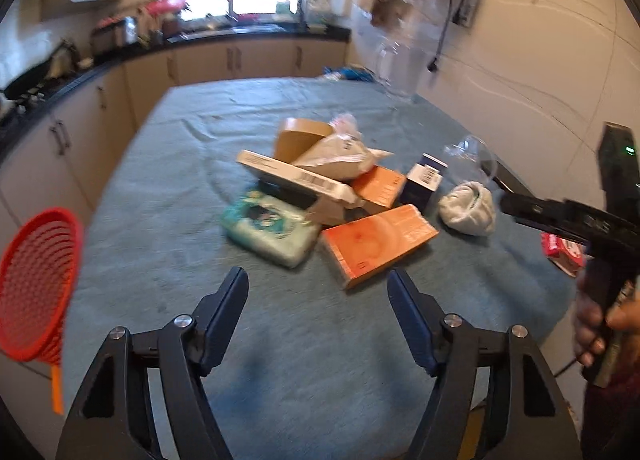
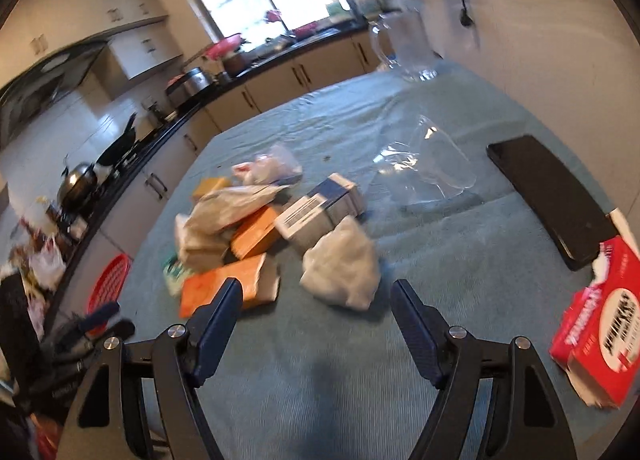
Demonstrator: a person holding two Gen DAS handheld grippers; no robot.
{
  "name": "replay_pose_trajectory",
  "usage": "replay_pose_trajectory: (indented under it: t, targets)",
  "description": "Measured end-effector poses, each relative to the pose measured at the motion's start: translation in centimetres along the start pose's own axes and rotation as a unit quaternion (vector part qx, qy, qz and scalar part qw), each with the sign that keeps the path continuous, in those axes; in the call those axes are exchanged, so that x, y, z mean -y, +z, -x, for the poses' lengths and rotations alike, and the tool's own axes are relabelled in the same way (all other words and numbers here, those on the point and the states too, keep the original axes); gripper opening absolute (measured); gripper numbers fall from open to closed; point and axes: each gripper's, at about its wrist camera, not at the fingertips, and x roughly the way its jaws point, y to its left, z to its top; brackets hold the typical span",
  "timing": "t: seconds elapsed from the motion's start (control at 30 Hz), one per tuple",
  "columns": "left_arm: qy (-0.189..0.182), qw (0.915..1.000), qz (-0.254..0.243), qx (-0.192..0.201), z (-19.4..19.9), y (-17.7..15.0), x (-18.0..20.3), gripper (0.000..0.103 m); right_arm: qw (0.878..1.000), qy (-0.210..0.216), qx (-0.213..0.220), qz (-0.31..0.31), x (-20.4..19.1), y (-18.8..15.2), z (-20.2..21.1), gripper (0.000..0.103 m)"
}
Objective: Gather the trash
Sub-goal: 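Close the right tool on the white cloth ball, then grasp the orange tissue box with the left tool while the right tool holds the cloth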
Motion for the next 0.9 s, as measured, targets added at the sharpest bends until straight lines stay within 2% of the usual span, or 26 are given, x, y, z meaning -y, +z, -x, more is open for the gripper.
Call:
replay_pose_trajectory:
  t: [0.1, 0.17, 0.23, 0.3, 0.4, 0.53, 0.7, 0.83, 0.9]
  targets:
    - [-0.014, 0.9998, -0.006, -0.015, -1.6, 0.8, 0.3, 0.071, 1.000, -0.009, -0.010, -0.014, 0.6, 0.9, -1.8, 0.079]
    - [-0.025, 0.9993, -0.009, -0.026, -2.6, 1.2, 0.4, 0.071, 0.999, -0.018, -0.022, -0.018, 0.7, 1.1, -3.0, 0.070]
    - [-0.028, 0.9992, -0.016, -0.024, -3.3, 1.4, 0.7, 0.071, 0.999, -0.015, -0.035, -0.024, 1.2, 1.1, -4.1, 0.053]
    - [-0.041, 0.9981, -0.037, -0.027, -3.9, 1.7, 1.3, 0.071, 0.999, -0.016, -0.037, -0.025, 1.5, 1.0, -4.5, 0.043]
    - [-0.036, 0.9967, -0.070, -0.023, -4.8, 1.8, 1.8, 0.072, 0.999, -0.006, -0.032, -0.025, 1.6, 0.8, -4.3, 0.036]
    - [-0.034, 0.9955, -0.084, -0.027, -6.3, 2.0, 1.8, 0.073, 0.999, 0.004, -0.024, -0.027, 1.8, 0.3, -3.7, 0.036]
    - [-0.051, 0.9950, -0.080, -0.030, -7.4, 2.4, 1.8, 0.073, 0.999, 0.013, -0.026, -0.029, 1.9, -0.3, -3.4, 0.036]
    - [-0.082, 0.9895, -0.109, -0.047, -7.0, 1.3, 3.2, 0.073, 0.999, 0.020, -0.024, -0.032, 2.0, -0.5, -3.2, 0.036]
    - [-0.119, 0.9811, -0.141, -0.057, -6.2, 0.3, 4.4, 0.073, 0.999, 0.021, -0.023, -0.034, 2.2, -0.6, -3.1, 0.036]
